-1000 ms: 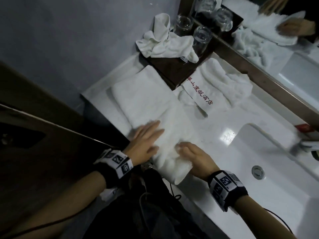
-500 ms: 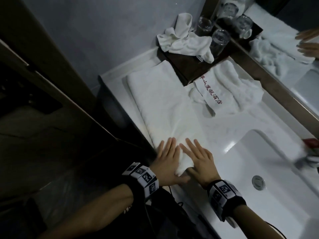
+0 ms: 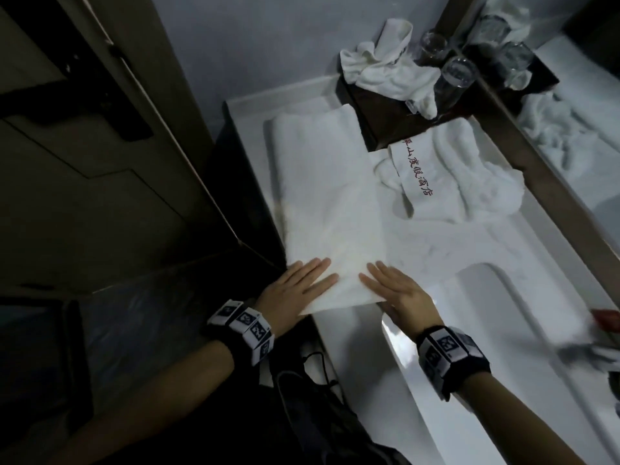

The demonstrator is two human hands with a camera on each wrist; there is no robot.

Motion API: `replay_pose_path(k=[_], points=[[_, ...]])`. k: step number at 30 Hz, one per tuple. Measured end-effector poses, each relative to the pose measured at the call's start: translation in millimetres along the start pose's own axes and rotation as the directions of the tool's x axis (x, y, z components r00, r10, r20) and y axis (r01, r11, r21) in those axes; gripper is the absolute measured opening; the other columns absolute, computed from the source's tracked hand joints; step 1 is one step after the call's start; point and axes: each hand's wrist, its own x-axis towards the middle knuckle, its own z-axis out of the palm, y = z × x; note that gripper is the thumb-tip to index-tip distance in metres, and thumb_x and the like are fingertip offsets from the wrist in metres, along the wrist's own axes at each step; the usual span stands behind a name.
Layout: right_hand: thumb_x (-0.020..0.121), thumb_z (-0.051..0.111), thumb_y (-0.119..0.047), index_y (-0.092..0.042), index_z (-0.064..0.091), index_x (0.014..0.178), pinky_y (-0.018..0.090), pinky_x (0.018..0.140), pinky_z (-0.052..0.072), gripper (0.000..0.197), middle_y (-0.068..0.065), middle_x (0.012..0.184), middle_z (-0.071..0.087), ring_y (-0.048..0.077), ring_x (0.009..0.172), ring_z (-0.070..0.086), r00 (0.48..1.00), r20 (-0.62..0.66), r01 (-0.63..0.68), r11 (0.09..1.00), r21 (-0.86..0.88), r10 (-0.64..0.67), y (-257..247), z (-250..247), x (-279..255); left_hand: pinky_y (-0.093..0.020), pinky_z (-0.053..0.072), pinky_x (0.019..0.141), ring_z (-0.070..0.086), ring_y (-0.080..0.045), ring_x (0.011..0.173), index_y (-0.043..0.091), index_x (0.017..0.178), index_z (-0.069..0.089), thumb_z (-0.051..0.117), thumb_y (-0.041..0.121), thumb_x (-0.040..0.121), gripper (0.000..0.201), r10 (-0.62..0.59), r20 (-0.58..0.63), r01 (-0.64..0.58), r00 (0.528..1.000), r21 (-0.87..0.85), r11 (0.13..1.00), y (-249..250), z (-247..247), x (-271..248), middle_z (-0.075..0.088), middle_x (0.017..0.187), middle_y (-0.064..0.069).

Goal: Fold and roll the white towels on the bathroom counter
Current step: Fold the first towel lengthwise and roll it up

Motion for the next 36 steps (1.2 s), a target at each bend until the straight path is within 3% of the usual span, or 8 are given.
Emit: replay_pose_path(k=[6, 10, 14, 17, 22, 27, 32, 36], points=[[0.085, 0.065, -0.015, -0.016, 0.057, 0.126, 0.018, 0.113, 0.017, 0.042, 0.000, 0.136, 0.052, 0.015, 0.132, 0.042, 0.996, 0.085, -0.033, 0.965, 0.262, 0.011, 16.9, -7.8, 1.4, -0.029, 0.051, 0.093, 0.059, -0.011, 0.115, 0.018, 0.122, 0.060, 0.078, 0.006, 0.063, 0.063, 0.043, -0.251, -0.048, 0.967, -0.012, 0.999, 23.2, -1.5, -8.7, 0.061, 0.127, 0.003], [0.085, 0.064, -0.027, -0.030, 0.063, 0.118, 0.012, 0.104, 0.022, 0.033, -0.011, 0.129, 0.059, 0.010, 0.131, 0.041, 0.970, 0.169, -0.224, 0.921, 0.318, 0.177, 22.5, -13.1, 11.3, -0.016, 0.032, 0.103, 0.054, -0.016, 0.121, 0.009, 0.126, 0.055, 0.057, 0.014, 0.088, 0.039, -0.140, -0.203, 0.076, 0.969, -0.296, 0.952, 16.5, -15.6, -9.9, 0.055, 0.134, -0.008], [0.086, 0.054, -0.051, -0.045, 0.060, 0.114, 0.020, 0.083, 0.033, 0.029, -0.014, 0.113, 0.066, 0.012, 0.107, 0.053, 0.950, 0.210, -0.291, 0.904, 0.315, 0.233, 24.0, -18.8, 18.7, -0.027, 0.035, 0.098, 0.051, -0.024, 0.115, 0.004, 0.123, 0.052, 0.045, 0.022, 0.096, 0.034, -0.308, -0.102, 0.222, 0.946, -0.488, 0.844, 11.1, -18.8, -9.0, 0.056, 0.123, -0.015], [0.085, 0.046, -0.060, -0.029, 0.062, 0.107, 0.027, 0.070, 0.034, 0.042, -0.005, 0.075, 0.061, 0.021, 0.080, 0.056, 0.922, 0.215, -0.373, 0.888, 0.271, 0.322, 21.8, -17.7, 31.0, -0.036, 0.042, 0.091, 0.055, -0.030, 0.105, 0.003, 0.118, 0.048, 0.042, 0.025, 0.097, 0.031, -0.340, -0.035, 0.285, 0.940, -0.472, 0.834, 9.8, -21.6, -4.3, 0.056, 0.116, -0.017], [0.097, 0.037, -0.041, -0.012, 0.056, 0.111, 0.034, 0.074, 0.038, 0.037, 0.015, 0.096, 0.068, 0.034, 0.093, 0.060, 0.901, 0.205, -0.407, 0.909, 0.089, 0.383, 15.5, -10.3, 57.5, -0.041, 0.051, 0.086, 0.056, -0.036, 0.095, 0.003, 0.113, 0.055, 0.061, 0.008, 0.084, 0.030, -0.495, -0.129, 0.445, 0.859, -0.289, 0.848, 16.7, -31.5, 11.0, 0.046, 0.118, -0.022], [0.097, 0.039, -0.036, -0.009, 0.056, 0.103, 0.033, 0.072, 0.035, 0.032, 0.016, 0.099, 0.067, 0.035, 0.092, 0.059, 0.870, 0.225, -0.475, 0.867, 0.151, 0.438, 15.2, -6.2, 73.6, -0.021, 0.056, 0.070, 0.067, -0.016, 0.078, 0.014, 0.081, 0.073, 0.043, 0.003, 0.071, 0.034, -0.170, -0.338, 0.184, 0.926, 0.010, 0.983, 24.6, -34.7, 15.0, 0.072, 0.091, -0.004], [0.090, 0.054, -0.037, -0.015, 0.043, 0.108, 0.034, 0.070, 0.039, 0.030, 0.004, 0.068, 0.056, 0.028, 0.074, 0.054, 0.830, 0.168, -0.534, 0.669, 0.517, 0.532, 14.4, 2.0, 67.2, -0.025, 0.051, 0.091, 0.066, -0.014, 0.101, 0.011, 0.110, 0.067, 0.043, 0.010, 0.071, 0.045, -0.087, -0.189, 0.096, 0.978, 0.040, 0.995, 23.3, -14.6, -5.5, 0.070, 0.110, -0.003], [0.080, 0.070, -0.034, -0.012, 0.038, 0.116, 0.028, 0.070, 0.040, 0.053, -0.001, 0.081, 0.051, 0.021, 0.079, 0.051, 0.790, 0.047, -0.503, 0.603, 0.620, 0.611, 11.4, 2.2, 64.3, -0.024, 0.046, 0.097, 0.063, -0.013, 0.107, 0.012, 0.116, 0.064, 0.061, 0.011, 0.057, 0.059, -0.113, -0.105, 0.116, 0.988, 0.025, 0.993, 23.6, -17.6, -5.5, 0.067, 0.116, 0.000]])
